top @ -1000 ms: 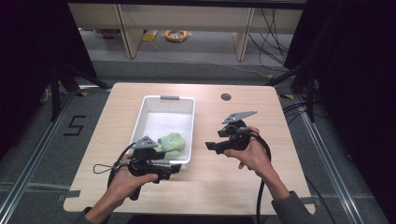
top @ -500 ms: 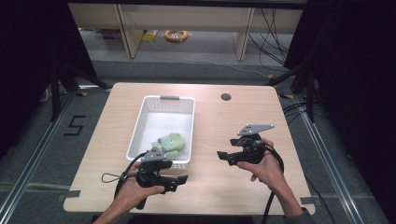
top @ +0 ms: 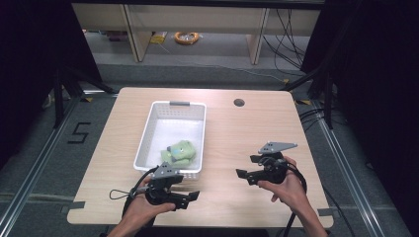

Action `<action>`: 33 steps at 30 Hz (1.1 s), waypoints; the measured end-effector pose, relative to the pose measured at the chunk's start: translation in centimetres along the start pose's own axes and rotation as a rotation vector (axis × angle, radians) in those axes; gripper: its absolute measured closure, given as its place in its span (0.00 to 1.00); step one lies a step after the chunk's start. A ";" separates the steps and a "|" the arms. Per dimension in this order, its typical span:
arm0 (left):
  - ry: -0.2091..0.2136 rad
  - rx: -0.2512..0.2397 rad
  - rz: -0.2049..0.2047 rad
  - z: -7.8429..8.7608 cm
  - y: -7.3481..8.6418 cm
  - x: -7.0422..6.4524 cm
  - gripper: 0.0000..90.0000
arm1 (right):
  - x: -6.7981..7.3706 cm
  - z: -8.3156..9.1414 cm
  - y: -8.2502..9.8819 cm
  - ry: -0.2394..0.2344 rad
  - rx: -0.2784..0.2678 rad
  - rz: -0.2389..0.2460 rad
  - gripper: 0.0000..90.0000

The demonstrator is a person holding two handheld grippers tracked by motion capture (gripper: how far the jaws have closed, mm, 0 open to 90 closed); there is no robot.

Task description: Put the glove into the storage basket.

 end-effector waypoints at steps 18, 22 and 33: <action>0.008 0.018 -0.018 -0.8 2.2 0.0 0.20 | 1.2 0.0 2.4 -0.035 -0.033 0.010 0.24; 0.007 0.032 -0.022 -1.0 2.7 -0.1 0.20 | 1.6 0.0 3.2 -0.041 -0.029 -0.015 0.24; 0.014 0.049 -0.053 -1.1 4.2 -0.5 0.19 | 1.9 -0.3 5.8 -0.034 -0.051 -0.020 0.18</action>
Point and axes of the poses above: each handheld gripper's, and its own axes: z roughly backward along the jaws, y roughly out of its underside, x roughly to its left, the point moved 3 cm from there along -z, roughly forward along the jaws, and after that the axes turned 1 degree about -z, right-handed, at the moved point
